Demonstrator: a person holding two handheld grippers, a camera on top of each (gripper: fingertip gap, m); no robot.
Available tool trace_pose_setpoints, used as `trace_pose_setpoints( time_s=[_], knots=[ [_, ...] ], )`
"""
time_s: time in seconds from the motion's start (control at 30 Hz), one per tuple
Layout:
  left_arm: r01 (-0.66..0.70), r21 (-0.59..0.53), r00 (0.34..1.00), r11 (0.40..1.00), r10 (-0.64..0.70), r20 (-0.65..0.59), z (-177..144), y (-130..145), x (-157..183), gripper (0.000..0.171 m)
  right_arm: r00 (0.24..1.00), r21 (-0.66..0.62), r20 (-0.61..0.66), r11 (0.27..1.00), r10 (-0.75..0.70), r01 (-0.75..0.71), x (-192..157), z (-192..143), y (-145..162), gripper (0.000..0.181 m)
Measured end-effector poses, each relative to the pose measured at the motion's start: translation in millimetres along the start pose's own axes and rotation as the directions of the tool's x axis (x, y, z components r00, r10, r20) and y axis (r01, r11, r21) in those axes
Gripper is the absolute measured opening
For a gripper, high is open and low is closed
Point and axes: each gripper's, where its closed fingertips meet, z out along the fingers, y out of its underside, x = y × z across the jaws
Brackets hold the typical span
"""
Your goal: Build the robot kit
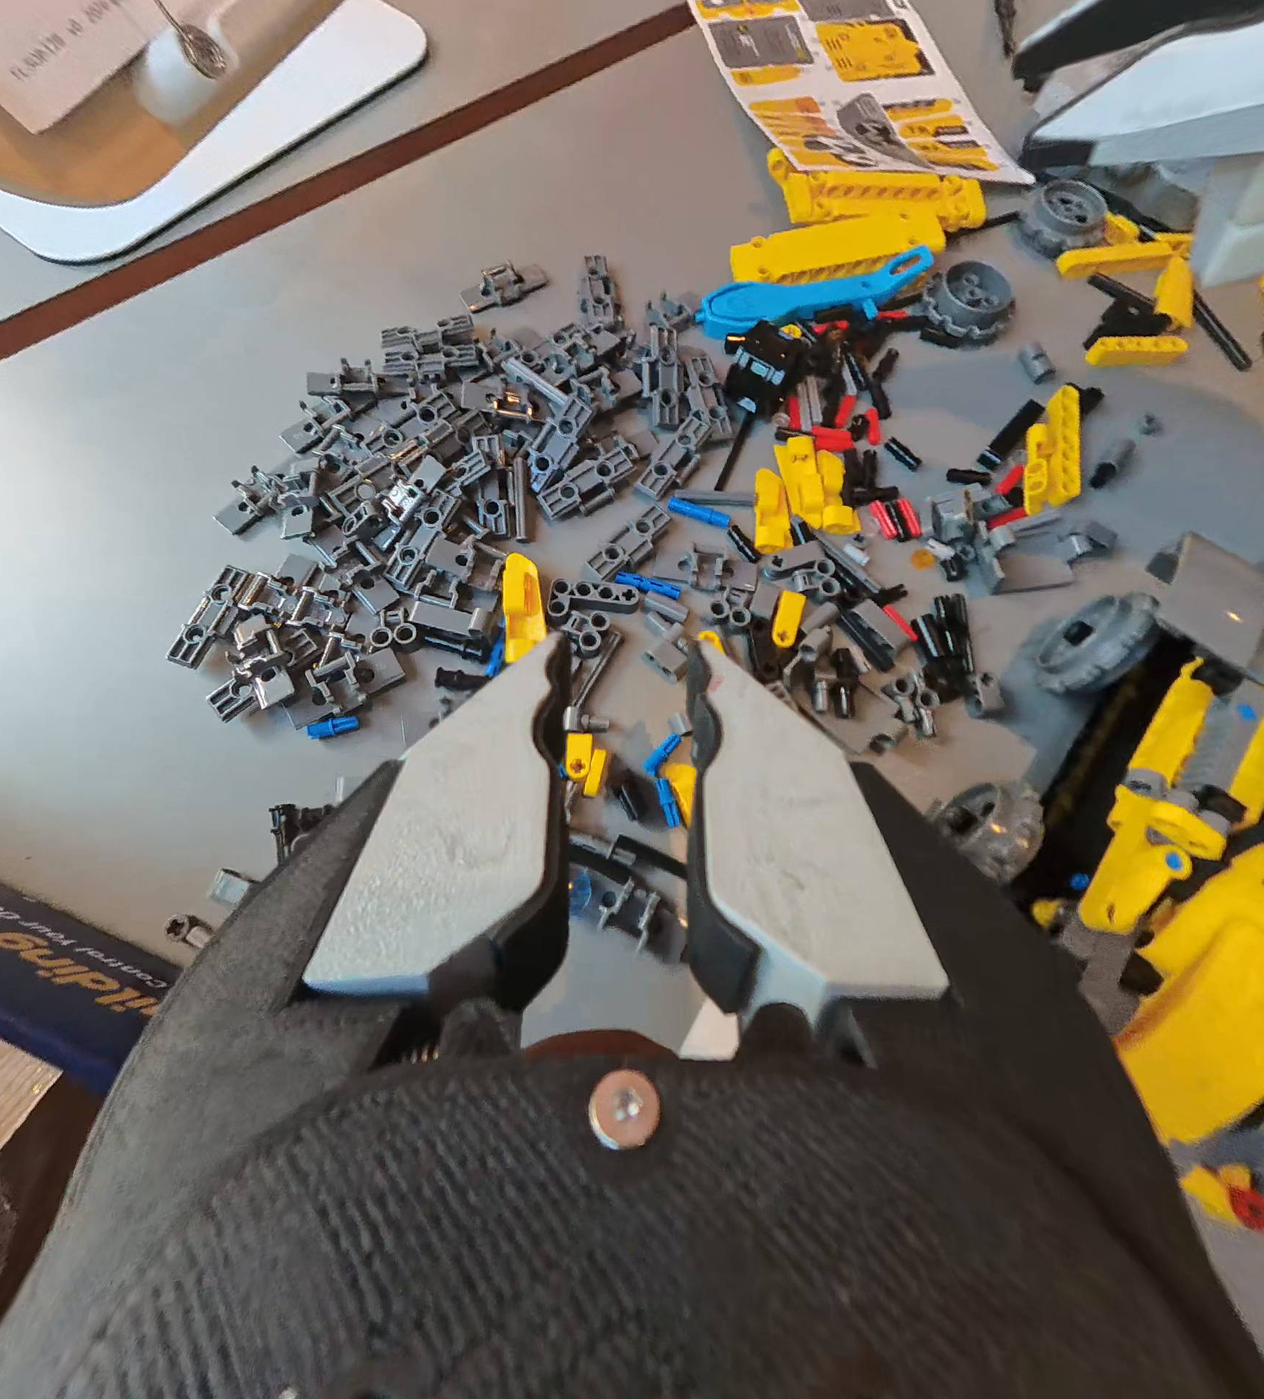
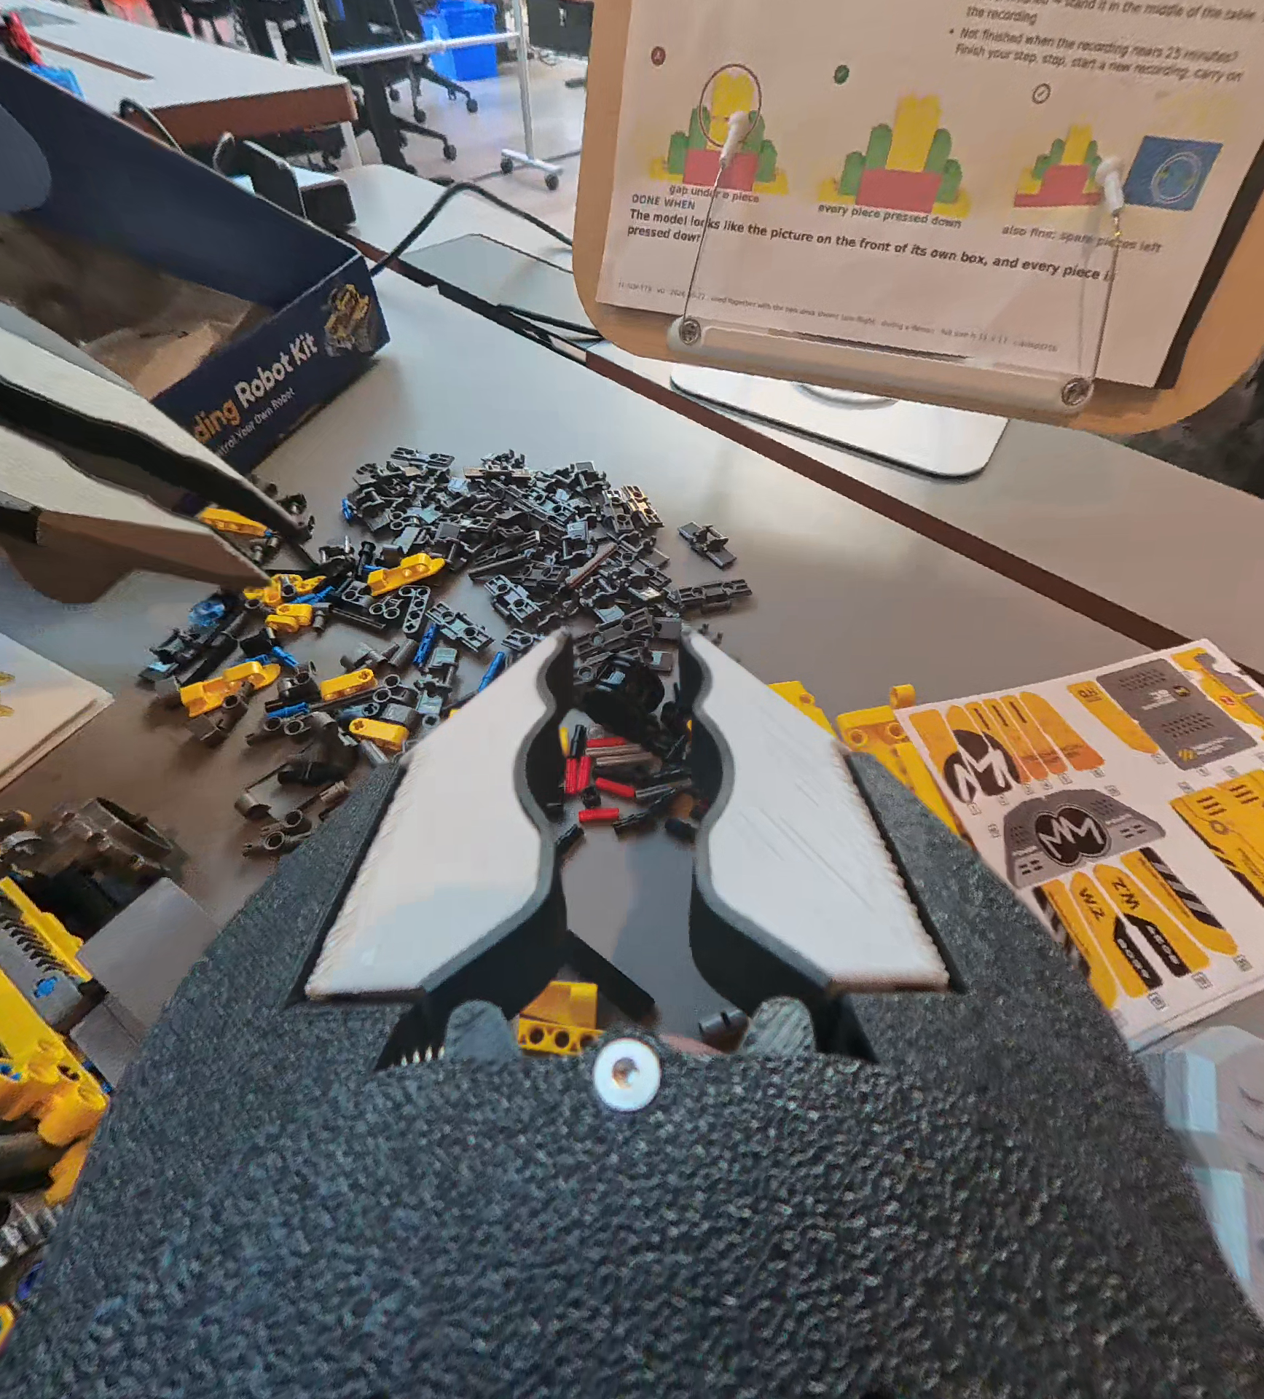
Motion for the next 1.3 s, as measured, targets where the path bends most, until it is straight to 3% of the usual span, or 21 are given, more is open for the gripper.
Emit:
trace_pose_setpoints(
  time_s=[0.27,0.37,0.43,0.53,0.83,1.3],
  knots=[
    [-0.012,-0.062,0.998,0.998,0.008,-0.062,-1.2,10.7,5.7,0.02,0.998,-0.08,-0.002,0.995,-0.062,0.062,-11.1,0.1,25.7,0.024],
    [-0.004,-0.102,0.999,0.995,0.008,0.043,6.1,18.7,-12.0,0.002,0.995,-0.103,0.0,0.989,-0.104,0.104,-17.0,2.5,28.9,0.024],
    [0.037,-0.094,0.996,0.995,-0.029,0.08,4.6,18.9,-23.0,0.003,0.992,-0.114,-0.002,0.986,-0.123,0.122,-19.5,4.1,31.4,0.024],
    [0.068,-0.104,0.997,0.992,-0.064,0.034,0.0,20.9,-22.9,0.012,0.992,-0.114,0.01,0.986,-0.125,0.125,-24.1,5.9,32.3,0.024],
    [-0.11,-0.22,0.994,0.969,0.113,0.0,2.0,41.3,-11.2,0.0,0.992,-0.124,0.01,0.984,-0.125,0.125,-25.3,7.6,35.6,0.024],
    [-0.129,-0.268,0.991,0.955,0.134,0.0,9.5,51.9,-9.8,0.005,0.991,-0.118,0.005,0.984,-0.136,0.136,-26.3,6.6,34.4,0.024]
  ],
)
